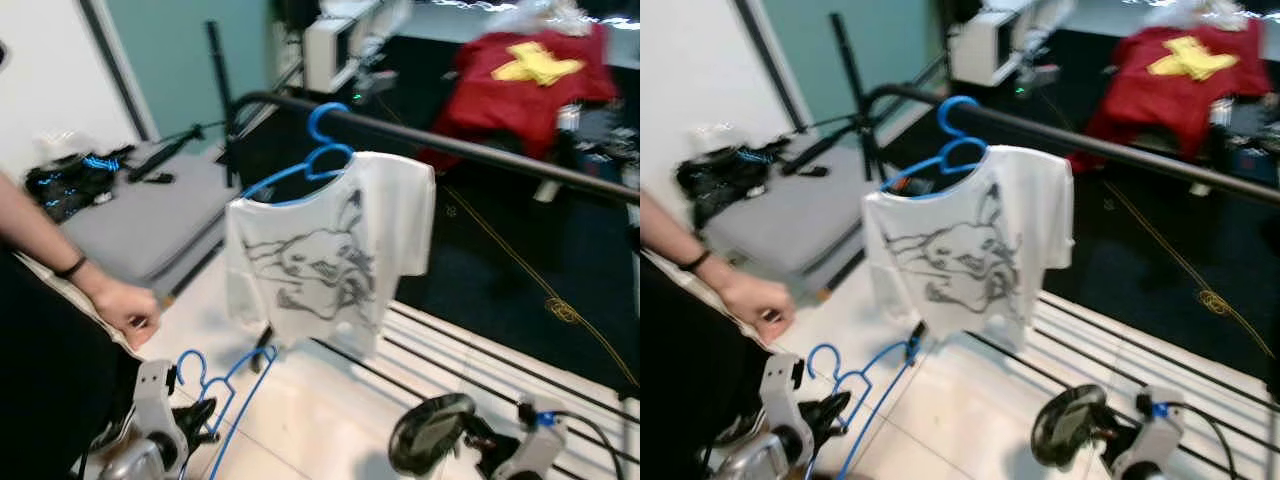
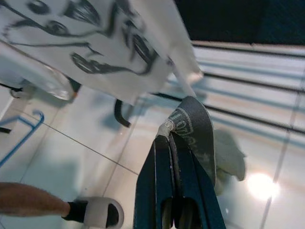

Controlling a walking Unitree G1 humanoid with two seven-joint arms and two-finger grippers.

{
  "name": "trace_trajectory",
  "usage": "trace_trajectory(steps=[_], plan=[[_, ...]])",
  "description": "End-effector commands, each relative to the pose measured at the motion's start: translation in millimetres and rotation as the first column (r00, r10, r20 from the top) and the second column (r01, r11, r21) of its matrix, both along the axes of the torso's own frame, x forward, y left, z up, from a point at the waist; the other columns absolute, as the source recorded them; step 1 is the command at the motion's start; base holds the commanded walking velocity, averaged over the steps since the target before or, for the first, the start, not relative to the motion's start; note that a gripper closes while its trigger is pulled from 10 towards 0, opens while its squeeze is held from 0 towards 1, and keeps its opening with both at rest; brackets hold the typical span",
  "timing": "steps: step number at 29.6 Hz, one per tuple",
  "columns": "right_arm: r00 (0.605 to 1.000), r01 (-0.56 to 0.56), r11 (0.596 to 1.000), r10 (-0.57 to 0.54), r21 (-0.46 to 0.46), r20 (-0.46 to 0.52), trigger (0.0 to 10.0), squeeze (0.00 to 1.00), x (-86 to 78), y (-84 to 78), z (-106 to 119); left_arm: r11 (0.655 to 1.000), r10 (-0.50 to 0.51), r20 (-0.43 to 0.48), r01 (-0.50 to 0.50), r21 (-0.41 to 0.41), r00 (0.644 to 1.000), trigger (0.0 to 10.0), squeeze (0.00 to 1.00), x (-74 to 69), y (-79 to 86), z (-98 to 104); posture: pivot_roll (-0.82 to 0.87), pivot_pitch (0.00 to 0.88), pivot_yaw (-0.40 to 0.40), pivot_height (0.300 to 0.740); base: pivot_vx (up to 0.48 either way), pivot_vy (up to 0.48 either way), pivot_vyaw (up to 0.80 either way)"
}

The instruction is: Hang hanger

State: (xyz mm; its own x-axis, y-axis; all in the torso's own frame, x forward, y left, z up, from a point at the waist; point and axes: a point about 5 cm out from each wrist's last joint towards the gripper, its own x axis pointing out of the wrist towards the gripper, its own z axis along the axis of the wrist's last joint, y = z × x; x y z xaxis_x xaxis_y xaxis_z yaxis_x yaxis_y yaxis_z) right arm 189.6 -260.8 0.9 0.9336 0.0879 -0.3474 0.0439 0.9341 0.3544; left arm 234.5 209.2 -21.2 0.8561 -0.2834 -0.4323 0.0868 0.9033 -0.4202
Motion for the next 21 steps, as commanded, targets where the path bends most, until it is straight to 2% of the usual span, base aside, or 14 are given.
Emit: trace_trajectory(steps=[1,4,11,15,16,17,18,19,20,21], plan=[[1.0,0.005,1.0,-0.005,0.025,-0.013,10.0,0.0,-5.3,4.1,-6.8,0.999,0.046,-0.037,-0.046,0.002,0.998,10.0,0.0,-9.3,9.9,-7.2,-0.01,0.148,0.008,0.74,0.0,0.0,0.79],[1.0,0.007,1.0,-0.007,0.027,-0.011,10.0,0.0,-5.5,4.0,-8.4,0.998,0.055,-0.038,-0.054,0.033,0.998,10.0,0.0,-8.3,11.8,-8.5,0.0,0.148,0.004,0.74,0.0,0.0,0.79],[1.0,0.01,0.999,-0.009,0.041,-0.005,10.0,0.0,-5.2,1.6,-10.8,0.998,0.048,-0.038,-0.047,0.035,0.998,10.0,0.0,-7.2,11.1,-10.3,0.0,0.148,0.006,0.74,0.0,0.0,0.75],[0.999,0.048,0.996,-0.047,0.069,-0.018,10.0,0.0,-8.8,-1.6,-19.9,0.998,0.046,-0.048,-0.044,0.042,0.998,10.0,0.0,-12.6,10.6,-15.9,0.01,0.104,0.034,0.74,0.0,0.0,0.0],[0.998,0.06,0.997,-0.059,0.049,-0.026,10.0,0.0,-10.3,-2.1,-23.7,0.996,0.086,-0.059,-0.084,0.035,0.995,10.0,0.0,-15.1,14.2,-18.3,0.03,0.062,0.041,0.74,0.0,0.0,0.0],[0.993,0.101,0.995,-0.1,0.009,-0.067,10.0,0.0,-12.5,-6.1,-29.7,0.992,0.113,-0.043,-0.111,0.063,0.993,10.0,0.0,-15.7,17.4,-17.8,0.03,0.011,0.061,0.74,0.0,0.0,0.0],[0.993,0.101,0.995,-0.1,0.009,-0.067,10.0,0.0,-12.5,-6.1,-29.7,0.992,0.113,-0.043,-0.111,0.063,0.993,10.0,0.0,-15.7,17.4,-17.8,0.03,0.011,0.061,0.74,0.0,0.0,0.0],[0.986,0.128,0.99,-0.134,-0.063,-0.103,10.0,0.0,-14.0,-11.6,-33.8,0.987,0.154,-0.053,-0.151,0.064,0.987,10.0,0.0,-15.5,19.6,-18.5,0.04,0.0,0.061,0.74,0.0,0.0,0.0],[0.97,0.194,0.977,-0.204,-0.084,-0.135,10.0,0.0,-17.9,-18.6,-39.3,0.97,0.235,-0.075,-0.23,0.075,0.969,10.0,0.0,-16.9,27.4,-20.0,0.02,0.0,0.119,0.74,0.0,0.0,0.0],[0.956,0.237,0.967,-0.249,-0.091,-0.155,10.0,0.0,-20.6,-22.7,-42.6,0.956,0.287,-0.092,-0.279,0.084,0.954,10.0,0.0,-18.0,32.3,-21.1,0.02,0.0,0.119,0.74,0.0,0.0,0.0]])
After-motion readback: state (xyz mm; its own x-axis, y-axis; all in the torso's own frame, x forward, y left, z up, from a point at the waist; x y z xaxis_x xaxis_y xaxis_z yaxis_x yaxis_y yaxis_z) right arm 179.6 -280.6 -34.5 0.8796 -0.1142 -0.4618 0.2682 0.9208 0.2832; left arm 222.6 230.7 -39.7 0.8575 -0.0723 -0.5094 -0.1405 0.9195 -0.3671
